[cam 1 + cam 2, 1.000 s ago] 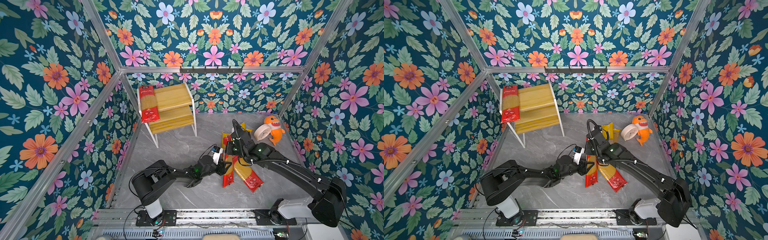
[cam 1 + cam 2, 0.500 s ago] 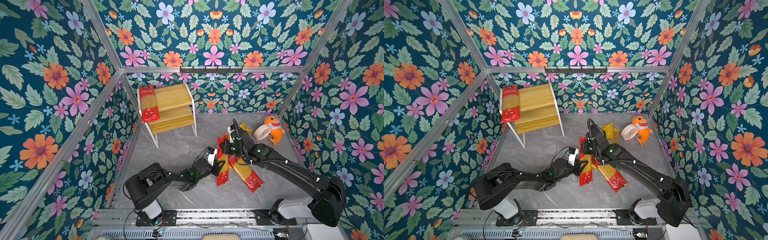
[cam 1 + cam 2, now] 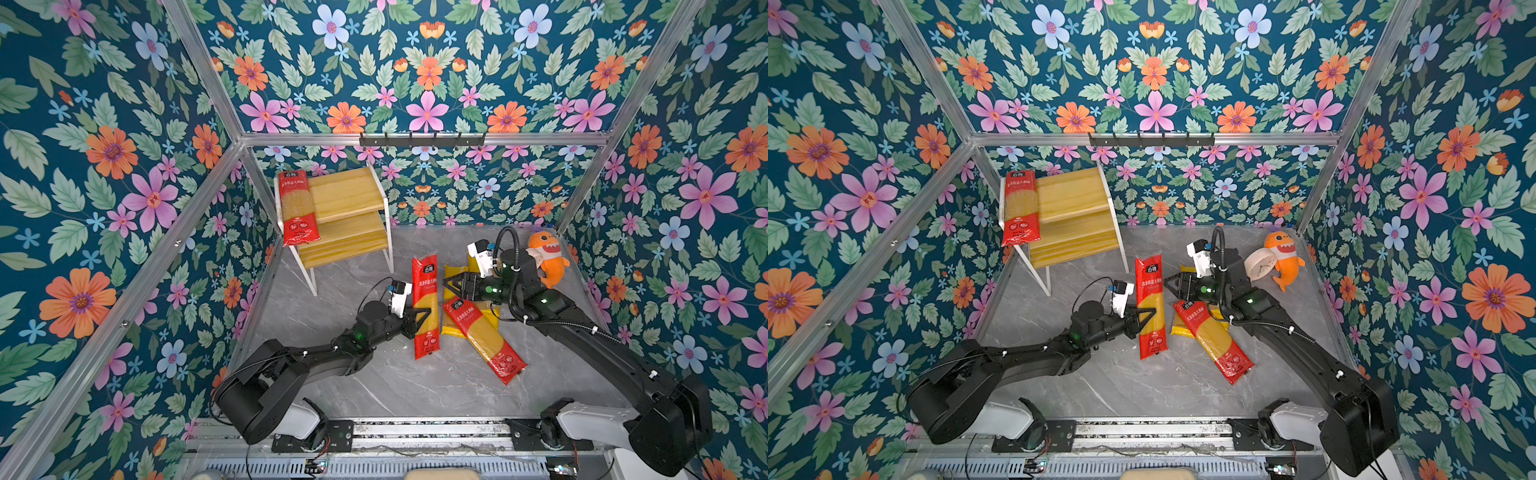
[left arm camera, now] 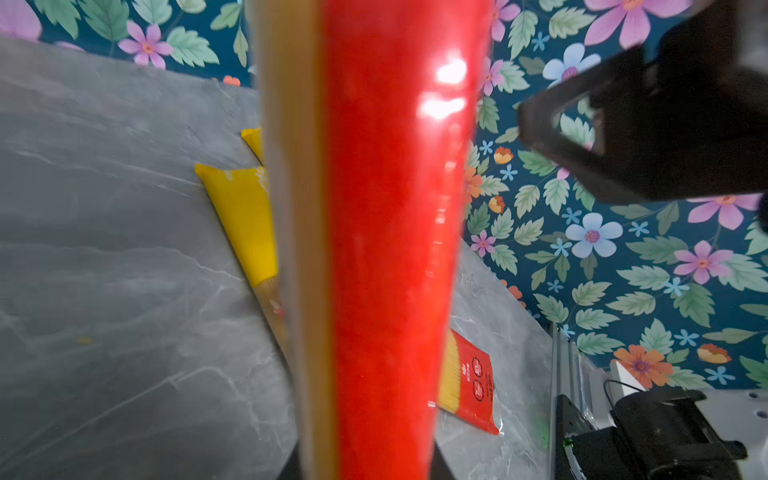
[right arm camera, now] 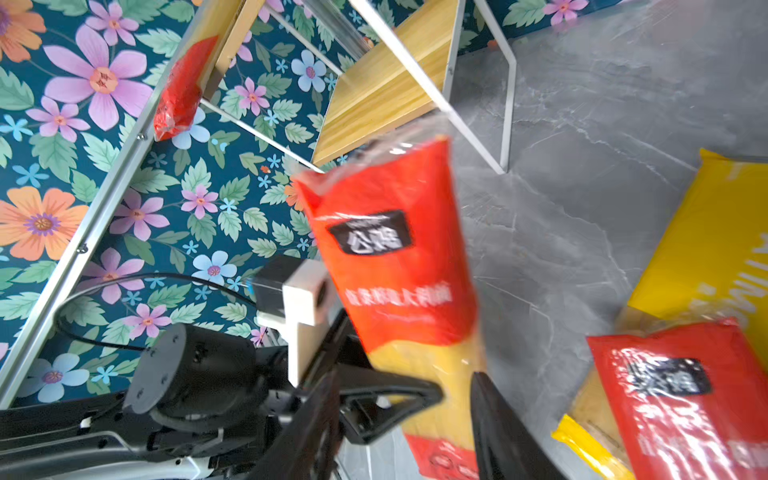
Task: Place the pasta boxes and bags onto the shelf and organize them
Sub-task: 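Lift the red bag upright with both grippers holding it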
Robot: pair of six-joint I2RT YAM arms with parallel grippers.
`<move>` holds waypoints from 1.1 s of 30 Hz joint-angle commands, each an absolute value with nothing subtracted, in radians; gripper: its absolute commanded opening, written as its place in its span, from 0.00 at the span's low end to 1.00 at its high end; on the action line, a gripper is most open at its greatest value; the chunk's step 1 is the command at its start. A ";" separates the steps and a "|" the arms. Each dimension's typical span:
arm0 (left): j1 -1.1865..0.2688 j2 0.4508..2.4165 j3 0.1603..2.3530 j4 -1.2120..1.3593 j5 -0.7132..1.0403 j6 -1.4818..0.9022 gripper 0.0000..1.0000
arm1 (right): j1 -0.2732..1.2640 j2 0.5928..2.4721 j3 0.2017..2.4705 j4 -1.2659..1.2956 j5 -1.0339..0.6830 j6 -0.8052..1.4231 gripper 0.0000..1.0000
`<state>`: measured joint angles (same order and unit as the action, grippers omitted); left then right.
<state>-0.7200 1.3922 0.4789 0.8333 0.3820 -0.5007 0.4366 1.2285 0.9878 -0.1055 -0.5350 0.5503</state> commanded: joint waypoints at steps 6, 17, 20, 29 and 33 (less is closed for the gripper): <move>-0.650 1.316 0.512 0.901 0.675 -0.468 0.15 | 0.365 1.343 1.021 0.129 -0.954 0.629 0.66; -0.637 1.334 0.522 1.138 0.850 -0.656 0.16 | 0.412 1.441 1.075 0.283 -1.081 0.609 0.59; -0.625 1.340 0.525 1.161 0.854 -0.687 0.17 | 0.417 1.456 1.070 0.362 -1.085 0.652 0.49; -0.593 1.323 0.483 1.178 0.838 -0.736 0.35 | 0.418 1.526 1.126 0.538 -1.054 0.786 0.15; -0.591 1.315 0.473 1.149 0.834 -0.739 0.42 | 0.436 1.587 1.198 0.566 -1.052 0.820 0.12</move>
